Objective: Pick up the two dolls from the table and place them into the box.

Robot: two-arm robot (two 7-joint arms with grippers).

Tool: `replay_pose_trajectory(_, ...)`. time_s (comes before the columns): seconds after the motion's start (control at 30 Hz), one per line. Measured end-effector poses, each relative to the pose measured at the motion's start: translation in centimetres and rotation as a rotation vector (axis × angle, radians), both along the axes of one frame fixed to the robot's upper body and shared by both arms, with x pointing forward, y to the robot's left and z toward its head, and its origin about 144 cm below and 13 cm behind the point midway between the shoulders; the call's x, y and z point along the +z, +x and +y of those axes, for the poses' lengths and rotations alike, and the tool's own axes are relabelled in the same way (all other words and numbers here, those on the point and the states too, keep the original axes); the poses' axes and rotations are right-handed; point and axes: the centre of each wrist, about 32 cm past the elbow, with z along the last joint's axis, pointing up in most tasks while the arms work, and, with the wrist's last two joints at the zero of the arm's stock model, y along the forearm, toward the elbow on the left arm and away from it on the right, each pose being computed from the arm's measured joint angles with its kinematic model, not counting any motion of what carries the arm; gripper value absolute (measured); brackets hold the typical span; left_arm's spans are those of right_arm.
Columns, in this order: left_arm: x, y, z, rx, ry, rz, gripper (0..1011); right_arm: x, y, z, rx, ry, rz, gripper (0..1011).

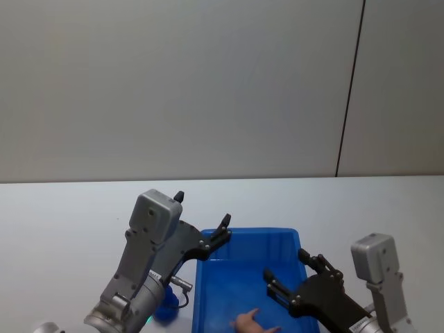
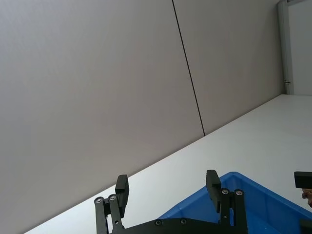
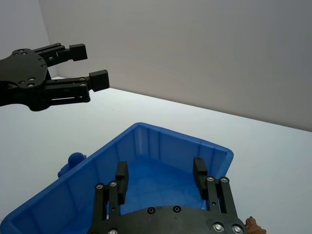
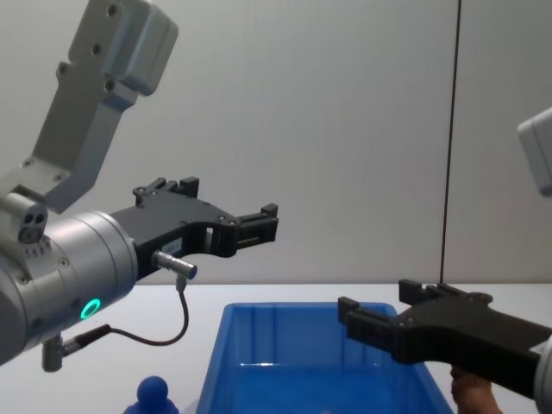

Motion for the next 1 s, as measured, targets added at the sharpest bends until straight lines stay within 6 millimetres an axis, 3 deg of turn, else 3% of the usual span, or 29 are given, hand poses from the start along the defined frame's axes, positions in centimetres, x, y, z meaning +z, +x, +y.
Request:
replay_pose_trajectory(0.3, 0.0, 0.0, 0.0, 0.000, 0.000, 0.000, 1001, 0.1, -0.1, -0.5, -0.046, -0.007, 0.006, 1001)
replay_pose_trajectory(1.0, 0.0, 0.0, 0.0, 0.000, 0.000, 0.000, 1001, 0.7, -2.9, -2.7, -0.246, -0.052, 0.008, 1001)
